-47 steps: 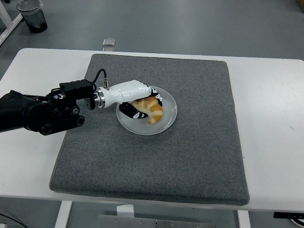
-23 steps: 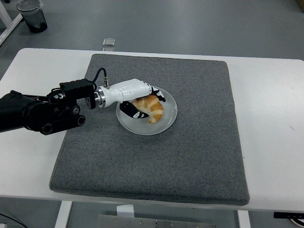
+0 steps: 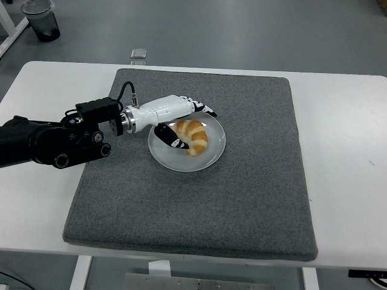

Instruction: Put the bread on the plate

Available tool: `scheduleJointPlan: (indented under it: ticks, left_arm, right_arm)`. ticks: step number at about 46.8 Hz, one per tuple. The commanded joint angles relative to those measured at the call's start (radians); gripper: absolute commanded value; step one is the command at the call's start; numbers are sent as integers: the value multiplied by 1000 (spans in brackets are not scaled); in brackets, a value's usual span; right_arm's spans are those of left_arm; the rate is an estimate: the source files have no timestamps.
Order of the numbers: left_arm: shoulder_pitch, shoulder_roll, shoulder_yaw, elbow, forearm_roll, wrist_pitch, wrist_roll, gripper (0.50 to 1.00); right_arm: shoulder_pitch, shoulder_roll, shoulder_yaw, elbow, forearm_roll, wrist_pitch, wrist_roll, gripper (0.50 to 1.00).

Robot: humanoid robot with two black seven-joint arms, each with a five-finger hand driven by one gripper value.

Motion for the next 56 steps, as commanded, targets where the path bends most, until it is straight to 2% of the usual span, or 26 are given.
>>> scheduleJointPlan:
  ticks: [1,16,27,40,45,49,56]
  left_arm:
    - [0,0,-16,-3,-17,-6,-2,945]
    - [0,2,-85,-29,-91,-18,-15,960]
    - [11,0,-129,-36,-212,-35,-15,962]
    - [130,-37,-347,-7,-423,-38,-15,975]
    - [166,-72,-402,25,-492,-38,-15,977]
    - [183,-101,-457,54,-594,-38,-14,979]
    - [186,-107,-502,96,-804,-56,-12,986]
  right_arm:
    - [-1,0,0,0,0,0,0,932]
    - [0,0,0,0,0,0,0,932]
    - [0,0,0,0,0,0,0,930]
    - [0,0,0,0,0,0,0,932]
    - [0,0,0,0,0,0,0,930]
    - [0,0,0,0,0,0,0,930]
    - [0,0,0,0,0,0,0,932]
